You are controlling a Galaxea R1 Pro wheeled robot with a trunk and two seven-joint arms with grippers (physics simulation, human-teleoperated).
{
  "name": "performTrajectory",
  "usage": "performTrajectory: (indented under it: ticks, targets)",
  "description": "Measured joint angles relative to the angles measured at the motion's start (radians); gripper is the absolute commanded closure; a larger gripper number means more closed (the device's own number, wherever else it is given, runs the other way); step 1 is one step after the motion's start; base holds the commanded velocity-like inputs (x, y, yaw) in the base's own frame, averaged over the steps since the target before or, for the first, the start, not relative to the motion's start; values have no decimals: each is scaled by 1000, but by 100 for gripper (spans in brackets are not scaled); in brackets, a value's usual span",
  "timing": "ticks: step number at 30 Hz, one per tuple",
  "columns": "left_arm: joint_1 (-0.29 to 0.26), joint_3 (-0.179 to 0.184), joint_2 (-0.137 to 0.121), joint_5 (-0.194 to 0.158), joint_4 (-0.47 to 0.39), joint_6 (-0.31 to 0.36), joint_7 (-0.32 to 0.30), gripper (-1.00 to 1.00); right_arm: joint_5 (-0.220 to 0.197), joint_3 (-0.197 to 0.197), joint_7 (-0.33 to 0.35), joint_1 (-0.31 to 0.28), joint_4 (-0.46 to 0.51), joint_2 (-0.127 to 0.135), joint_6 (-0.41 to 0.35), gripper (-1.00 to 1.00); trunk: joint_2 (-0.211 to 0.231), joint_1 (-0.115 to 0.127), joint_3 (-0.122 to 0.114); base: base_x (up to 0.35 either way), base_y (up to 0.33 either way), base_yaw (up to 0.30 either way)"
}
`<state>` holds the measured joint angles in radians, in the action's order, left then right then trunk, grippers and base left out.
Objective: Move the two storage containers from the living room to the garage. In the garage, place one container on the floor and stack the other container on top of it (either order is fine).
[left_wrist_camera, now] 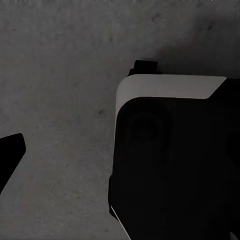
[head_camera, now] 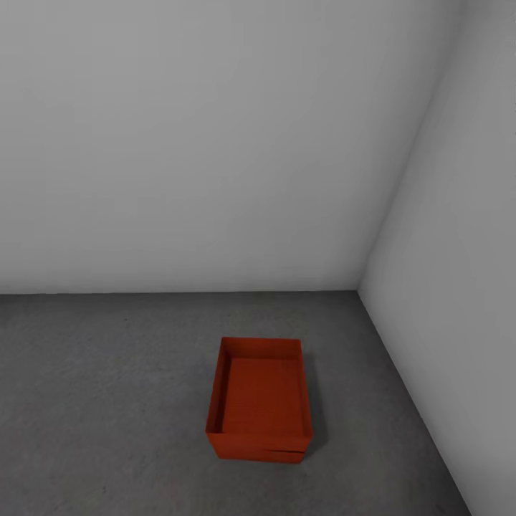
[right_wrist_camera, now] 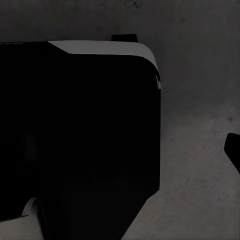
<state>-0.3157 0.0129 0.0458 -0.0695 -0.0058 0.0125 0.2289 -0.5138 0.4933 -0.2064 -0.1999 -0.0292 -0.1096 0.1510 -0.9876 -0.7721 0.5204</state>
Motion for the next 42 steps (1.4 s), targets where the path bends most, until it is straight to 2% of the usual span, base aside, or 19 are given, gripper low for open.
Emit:
performTrajectory:
  ticks: [42]
  targets:
    - [0, 0, 0, 0, 0, 0, 0, -100, -2, 0, 0, 0, 0, 0, 0, -100, 0, 0, -60, 0, 0, 0]
